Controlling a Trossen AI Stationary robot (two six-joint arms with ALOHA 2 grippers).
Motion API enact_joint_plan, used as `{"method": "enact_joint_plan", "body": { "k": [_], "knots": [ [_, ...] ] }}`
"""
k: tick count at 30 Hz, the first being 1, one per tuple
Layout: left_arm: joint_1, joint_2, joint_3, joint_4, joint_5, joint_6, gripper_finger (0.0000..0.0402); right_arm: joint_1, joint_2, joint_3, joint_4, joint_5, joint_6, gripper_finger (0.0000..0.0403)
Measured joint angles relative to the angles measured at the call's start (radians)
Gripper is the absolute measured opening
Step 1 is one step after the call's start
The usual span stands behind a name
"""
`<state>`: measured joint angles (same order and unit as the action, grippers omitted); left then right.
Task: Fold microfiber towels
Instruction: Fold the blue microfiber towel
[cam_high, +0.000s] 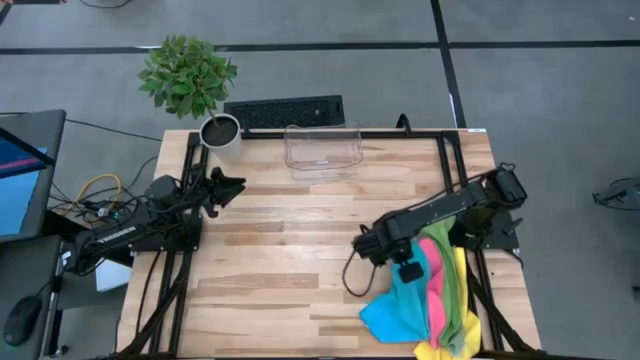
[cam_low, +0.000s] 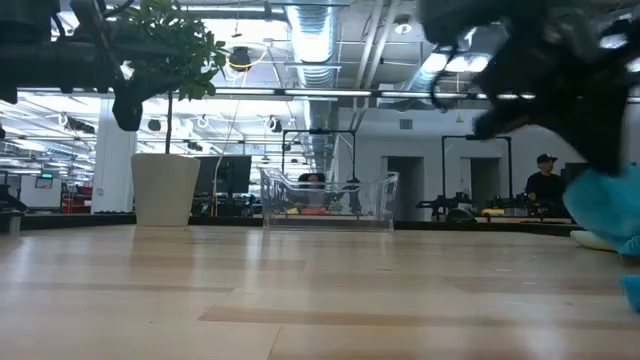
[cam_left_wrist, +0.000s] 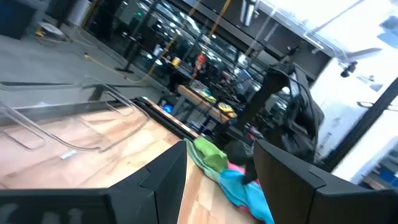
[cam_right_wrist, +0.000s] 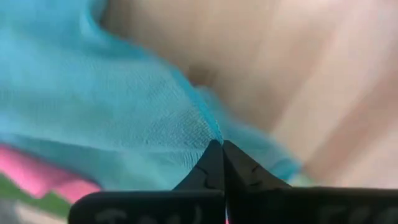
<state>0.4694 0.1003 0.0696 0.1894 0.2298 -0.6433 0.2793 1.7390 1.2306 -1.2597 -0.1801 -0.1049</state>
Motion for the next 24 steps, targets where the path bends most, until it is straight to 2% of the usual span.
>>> {"method": "enact_joint_plan", "body": {
  "k": [7, 13, 18, 24],
  "knots": [
    [-0.036, 0.0, 0.0, -0.002, -0.003, -0.02, 0.0179, -0.107, 0.0, 0.199, 0.03, 0.143, -0.051, 0.0006],
    [-0.123, 0.042, 0.0, -0.067, -0.076, -0.011, 0.0203, -0.196, 0.0, 0.305, 0.101, 0.21, -0.126, 0.0007],
    [-0.23, 0.149, 0.0, -0.059, -0.112, 0.033, 0.0239, -0.258, 0.0, 0.327, 0.17, 0.212, -0.161, 0.0007],
    [-0.365, 0.34, 0.0, 0.028, -0.25, 0.075, 0.0257, -0.289, 0.0, 0.327, 0.215, 0.213, -0.167, 0.0012]
  ]
}}
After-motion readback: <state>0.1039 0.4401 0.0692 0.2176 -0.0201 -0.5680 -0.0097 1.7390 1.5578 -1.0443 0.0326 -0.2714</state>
